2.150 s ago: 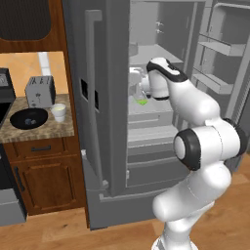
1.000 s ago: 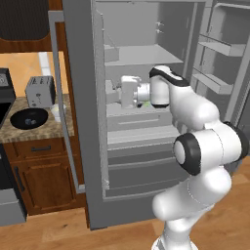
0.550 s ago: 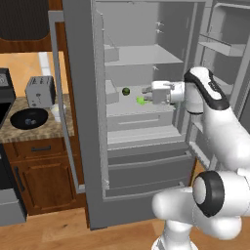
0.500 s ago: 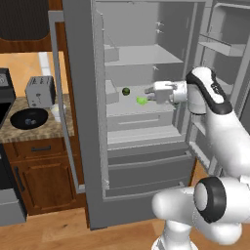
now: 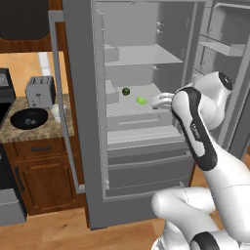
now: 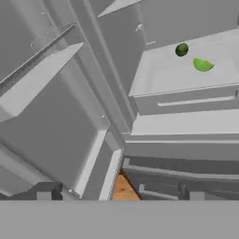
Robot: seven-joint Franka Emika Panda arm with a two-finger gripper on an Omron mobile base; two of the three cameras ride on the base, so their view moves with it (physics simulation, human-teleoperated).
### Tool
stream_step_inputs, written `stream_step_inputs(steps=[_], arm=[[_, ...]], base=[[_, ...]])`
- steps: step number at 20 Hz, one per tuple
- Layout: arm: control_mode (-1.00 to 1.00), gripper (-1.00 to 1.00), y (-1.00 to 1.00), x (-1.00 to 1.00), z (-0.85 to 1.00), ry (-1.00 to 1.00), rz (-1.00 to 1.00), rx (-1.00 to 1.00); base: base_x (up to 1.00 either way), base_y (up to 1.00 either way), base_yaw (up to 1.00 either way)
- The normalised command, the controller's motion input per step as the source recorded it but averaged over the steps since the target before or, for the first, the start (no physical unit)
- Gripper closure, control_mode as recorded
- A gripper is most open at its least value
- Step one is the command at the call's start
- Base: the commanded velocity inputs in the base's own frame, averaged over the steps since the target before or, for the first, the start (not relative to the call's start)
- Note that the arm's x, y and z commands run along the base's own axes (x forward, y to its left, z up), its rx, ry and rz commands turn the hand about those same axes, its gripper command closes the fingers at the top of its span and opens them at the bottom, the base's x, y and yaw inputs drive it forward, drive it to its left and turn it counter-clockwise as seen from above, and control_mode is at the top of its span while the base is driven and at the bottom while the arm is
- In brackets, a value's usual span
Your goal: Grab a lemon wedge from the fridge and one ice cube from the ice bowl, and put them in the glass of lemonade.
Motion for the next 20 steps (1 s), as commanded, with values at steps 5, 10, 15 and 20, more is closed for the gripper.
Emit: stream_step_inputs(steps=[5,10,15,20], arm=[[-1.00,-1.00,-0.74,-0.44,-0.38,0.55,-0.39,-0.22],[-1.00,-1.00,-0.29,-0.19,0.00,0.06,-0.07,-0.04],[-1.00,-1.00,0.00,0.00,0.00,-0.01,0.00,0.00],[-1.00,-1.00,0.00,0.00,0.00,0.00,0.00,0.00]], base=[[0.00,0.00,0.00],[0.00,0.00,0.00],[0.00,0.00,0.00],[0.00,0.00,0.00]])
